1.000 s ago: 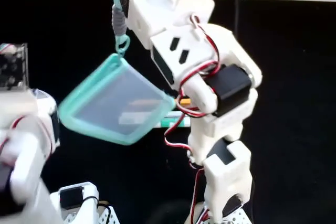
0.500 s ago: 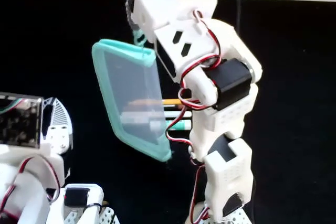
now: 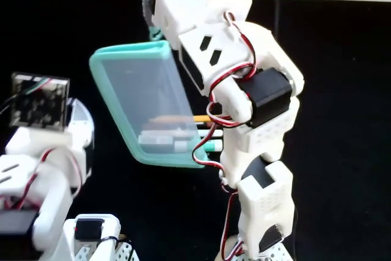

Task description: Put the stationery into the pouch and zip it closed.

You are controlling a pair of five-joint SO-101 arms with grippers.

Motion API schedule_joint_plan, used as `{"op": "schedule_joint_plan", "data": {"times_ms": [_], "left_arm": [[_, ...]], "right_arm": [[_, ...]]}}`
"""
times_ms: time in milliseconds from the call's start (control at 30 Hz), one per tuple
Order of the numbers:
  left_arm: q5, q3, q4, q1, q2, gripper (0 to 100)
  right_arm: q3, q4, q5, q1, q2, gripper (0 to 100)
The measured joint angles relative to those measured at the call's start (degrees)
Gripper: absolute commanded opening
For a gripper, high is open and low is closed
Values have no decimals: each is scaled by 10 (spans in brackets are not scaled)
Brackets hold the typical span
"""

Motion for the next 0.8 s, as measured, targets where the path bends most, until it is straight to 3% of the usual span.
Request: {"op": "schedule_joint_plan", "data": {"times_ms": [400, 800], "left_arm": [[0, 213, -236, 0, 7, 7], [2, 345, -436, 21, 7, 7]], "right_arm": [[0, 37, 0, 0, 0, 8], [0, 105, 0, -6, -26, 8]]}}
